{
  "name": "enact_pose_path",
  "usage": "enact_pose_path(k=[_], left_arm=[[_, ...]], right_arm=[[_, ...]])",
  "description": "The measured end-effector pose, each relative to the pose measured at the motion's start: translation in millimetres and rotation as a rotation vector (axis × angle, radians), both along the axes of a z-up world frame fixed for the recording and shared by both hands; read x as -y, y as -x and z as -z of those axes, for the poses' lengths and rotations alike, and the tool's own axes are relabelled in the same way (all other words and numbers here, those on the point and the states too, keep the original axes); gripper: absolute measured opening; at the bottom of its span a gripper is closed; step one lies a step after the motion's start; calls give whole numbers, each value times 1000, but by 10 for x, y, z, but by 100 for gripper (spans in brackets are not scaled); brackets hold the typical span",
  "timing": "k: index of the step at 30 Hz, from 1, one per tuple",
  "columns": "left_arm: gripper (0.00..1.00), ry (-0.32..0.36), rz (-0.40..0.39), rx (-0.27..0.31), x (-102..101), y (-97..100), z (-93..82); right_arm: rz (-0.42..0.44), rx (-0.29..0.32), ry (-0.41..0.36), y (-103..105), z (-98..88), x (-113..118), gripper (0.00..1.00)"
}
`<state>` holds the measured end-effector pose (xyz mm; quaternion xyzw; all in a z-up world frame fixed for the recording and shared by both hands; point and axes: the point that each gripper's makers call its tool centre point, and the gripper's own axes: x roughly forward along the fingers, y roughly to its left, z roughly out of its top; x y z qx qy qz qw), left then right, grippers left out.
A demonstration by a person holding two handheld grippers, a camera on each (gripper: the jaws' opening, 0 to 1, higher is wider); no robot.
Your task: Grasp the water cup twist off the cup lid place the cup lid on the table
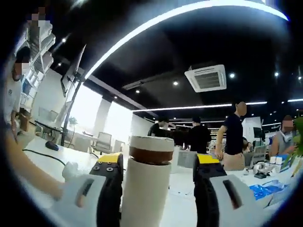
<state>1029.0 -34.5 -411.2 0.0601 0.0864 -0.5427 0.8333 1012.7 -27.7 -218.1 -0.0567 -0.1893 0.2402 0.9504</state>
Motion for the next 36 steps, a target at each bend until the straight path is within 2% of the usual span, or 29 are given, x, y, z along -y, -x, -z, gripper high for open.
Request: enact_pose_path(k=[7,16,24,36], left_arm=[[49,0,-2,0,-8,-6,2],[49,-1,-3,0,-8,-13,1],[49,-2,-4,-1,-4,-15,4],[49,-1,-3,-1,4,-19,4]], right_arm=[[28,15,-10,2,-45,-56,54],[7,37,-18,-46,-117,-213,51],[9,35,-54,-109,-155,-188,45],[-68,26,-74,-78,-152,-183,44]])
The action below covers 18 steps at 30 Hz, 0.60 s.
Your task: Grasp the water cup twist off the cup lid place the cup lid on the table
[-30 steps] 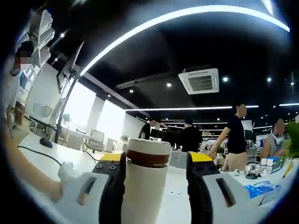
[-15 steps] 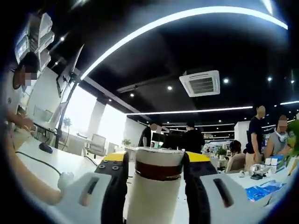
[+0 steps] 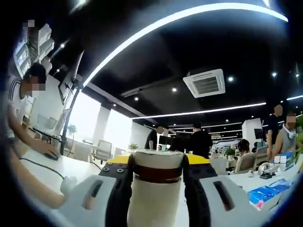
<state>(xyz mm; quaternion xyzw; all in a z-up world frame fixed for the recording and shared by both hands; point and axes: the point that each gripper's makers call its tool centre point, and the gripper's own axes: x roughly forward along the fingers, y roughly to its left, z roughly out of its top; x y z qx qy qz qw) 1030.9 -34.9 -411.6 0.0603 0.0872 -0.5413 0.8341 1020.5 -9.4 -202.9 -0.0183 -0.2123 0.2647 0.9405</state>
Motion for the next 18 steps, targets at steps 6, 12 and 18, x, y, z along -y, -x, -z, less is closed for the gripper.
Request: enact_pose_path(k=[6,12,18], left_arm=[[49,1,-2,1,-1,-3,0],[49,0,-1,0,0,-6,2],[49,0,0,0,0,-8,4]], right_arm=[[-96,0,-18,12,13,-10,44],[-198,-14,-47,19,32,-11,44],[-288,-35,-84,23,40,-19,44]])
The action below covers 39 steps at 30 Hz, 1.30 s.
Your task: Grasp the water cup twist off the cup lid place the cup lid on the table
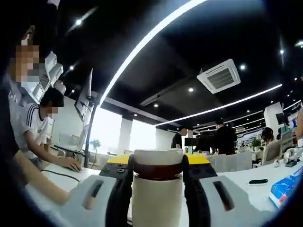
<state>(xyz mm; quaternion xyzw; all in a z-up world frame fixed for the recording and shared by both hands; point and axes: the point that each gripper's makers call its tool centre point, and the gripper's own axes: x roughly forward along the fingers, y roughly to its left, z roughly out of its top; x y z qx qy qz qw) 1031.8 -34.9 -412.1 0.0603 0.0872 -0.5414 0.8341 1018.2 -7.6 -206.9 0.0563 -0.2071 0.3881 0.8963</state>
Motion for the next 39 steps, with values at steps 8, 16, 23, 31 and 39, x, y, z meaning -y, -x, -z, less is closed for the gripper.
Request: enact_pose_path(k=[8,16,23,31,39], left_arm=[[49,0,0,-1,-2,-5,5],[49,1,0,0,-6,-6,5],[49,1,-5,0,-8,-7,4],[49,2,-4,1,0,-2,1],[49,3,-3,0,9,-38,-3]], right_arm=[[-108,-18,-29,-33,-1,-3,44],[-251,-30,-51,-17,0,-133,44],[-318,-54,-80,-71,3,-111,44],[-456,-43,-80,-37,-9,-158,44],[-576,-69,-113,-75,-21,-115,44]])
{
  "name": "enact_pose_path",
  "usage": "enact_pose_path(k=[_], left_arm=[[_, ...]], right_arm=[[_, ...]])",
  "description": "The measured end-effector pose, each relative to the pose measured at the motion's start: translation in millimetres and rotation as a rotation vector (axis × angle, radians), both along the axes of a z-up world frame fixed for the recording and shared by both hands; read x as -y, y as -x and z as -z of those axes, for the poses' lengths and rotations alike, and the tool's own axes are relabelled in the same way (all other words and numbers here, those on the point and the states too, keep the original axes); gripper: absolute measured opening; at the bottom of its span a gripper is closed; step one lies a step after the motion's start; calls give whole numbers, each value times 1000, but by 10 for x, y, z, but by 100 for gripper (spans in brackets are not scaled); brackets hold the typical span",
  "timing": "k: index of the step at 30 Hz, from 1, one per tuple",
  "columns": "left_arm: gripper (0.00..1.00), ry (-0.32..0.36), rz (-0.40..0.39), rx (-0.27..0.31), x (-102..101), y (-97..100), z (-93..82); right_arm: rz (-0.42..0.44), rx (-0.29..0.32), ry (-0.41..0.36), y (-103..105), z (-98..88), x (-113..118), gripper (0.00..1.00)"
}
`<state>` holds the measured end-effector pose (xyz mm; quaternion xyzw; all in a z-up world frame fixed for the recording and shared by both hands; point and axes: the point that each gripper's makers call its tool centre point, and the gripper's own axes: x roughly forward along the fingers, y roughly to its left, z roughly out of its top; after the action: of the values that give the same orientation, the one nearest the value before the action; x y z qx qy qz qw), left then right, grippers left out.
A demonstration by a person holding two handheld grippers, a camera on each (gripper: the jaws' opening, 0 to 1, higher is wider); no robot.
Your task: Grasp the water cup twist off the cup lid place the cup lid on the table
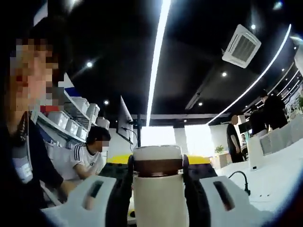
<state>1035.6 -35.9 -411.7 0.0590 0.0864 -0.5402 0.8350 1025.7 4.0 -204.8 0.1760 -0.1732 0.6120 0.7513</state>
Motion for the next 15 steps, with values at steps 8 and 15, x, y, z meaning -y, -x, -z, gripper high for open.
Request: enact_pose_path(k=[8,15], left_arm=[[49,0,-1,1,1,-32,-8],[49,-1,-3,0,-5,-34,-16]], right_arm=[[-24,-23,-8,-36,-19,33,45],[-2,-36,8,-12,-28,43,46]])
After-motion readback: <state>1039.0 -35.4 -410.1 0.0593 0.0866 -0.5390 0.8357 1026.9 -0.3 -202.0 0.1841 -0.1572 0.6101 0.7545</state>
